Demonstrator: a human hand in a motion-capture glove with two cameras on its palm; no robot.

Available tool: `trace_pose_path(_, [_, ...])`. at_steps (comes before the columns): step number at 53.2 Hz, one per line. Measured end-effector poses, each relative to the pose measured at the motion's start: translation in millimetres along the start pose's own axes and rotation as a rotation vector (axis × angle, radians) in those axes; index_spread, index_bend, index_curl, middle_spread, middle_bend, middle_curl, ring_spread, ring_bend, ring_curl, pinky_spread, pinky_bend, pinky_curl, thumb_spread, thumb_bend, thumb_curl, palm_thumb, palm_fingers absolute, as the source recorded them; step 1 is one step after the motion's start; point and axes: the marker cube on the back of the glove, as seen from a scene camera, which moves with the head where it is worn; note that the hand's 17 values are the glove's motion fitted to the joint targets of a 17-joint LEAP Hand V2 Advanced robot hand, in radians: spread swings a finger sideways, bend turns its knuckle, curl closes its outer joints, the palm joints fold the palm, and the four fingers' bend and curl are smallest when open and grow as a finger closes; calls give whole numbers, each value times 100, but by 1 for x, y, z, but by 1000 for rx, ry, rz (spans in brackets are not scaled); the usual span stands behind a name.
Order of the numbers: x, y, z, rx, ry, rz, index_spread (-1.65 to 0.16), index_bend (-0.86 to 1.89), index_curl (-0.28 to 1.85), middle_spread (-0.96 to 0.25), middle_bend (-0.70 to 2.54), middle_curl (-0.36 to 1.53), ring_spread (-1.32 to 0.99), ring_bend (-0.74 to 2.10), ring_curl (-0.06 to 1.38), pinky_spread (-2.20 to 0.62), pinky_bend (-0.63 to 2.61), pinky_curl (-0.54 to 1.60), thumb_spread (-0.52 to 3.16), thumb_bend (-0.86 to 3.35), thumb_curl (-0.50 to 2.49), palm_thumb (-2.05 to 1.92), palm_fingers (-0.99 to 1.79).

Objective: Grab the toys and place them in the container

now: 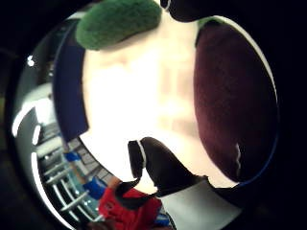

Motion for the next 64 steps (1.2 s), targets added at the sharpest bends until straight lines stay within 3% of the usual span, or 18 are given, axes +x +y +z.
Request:
trace_pose_path(14, [-6, -8, 19, -51, -50, 18, -44, 26, 30, -10, 7, 17, 4, 43, 25, 6, 131, 36, 110, 0, 28, 5, 1])
trace_pose_path(22, [-16, -6, 23, 80, -32, 48, -45, 34, 34, -11, 4, 11, -8, 77, 34, -7, 126, 34, 127, 9, 33, 20, 12])
trace_pose_path(28, [-18, -3, 21, 179, -31, 88, -44, 34, 36, -14, 8, 7, -25, 104, 40, -29, 135, 34, 133, 17, 39, 36, 48])
trace_pose_path(30, [-18, -1, 19, 192, -38, 93, -43, 34, 37, -14, 3, 5, -26, 103, 40, -30, 136, 35, 135, 15, 39, 34, 37])
trace_pose_path(36, [-10, 8, 5, 229, -112, 98, -42, 36, 41, -23, 32, 14, -37, 105, 42, -38, 124, 34, 120, 21, 49, 53, 76])
trace_pose_path(39, [-8, 14, -4, 237, -142, 100, -41, 34, 42, -25, 29, 14, -40, 104, 42, -40, 122, 34, 115, 20, 52, 55, 73])
trace_pose_path(41, [-5, 19, -14, 241, -157, 107, -41, 35, 44, -27, 38, 18, -42, 104, 43, -41, 117, 33, 110, 20, 55, 58, 85])
trace_pose_path(54, [8, 53, -110, 375, -211, 107, -42, 32, 51, -35, 47, 25, -46, 103, 45, -45, 101, 33, 89, 14, 67, 59, 104])
trace_pose_path(64, [-36, 52, -172, 471, -222, 44, -41, 40, 60, -34, 57, 31, -44, 105, 47, -46, 91, 34, 75, 3, 74, 47, 119])
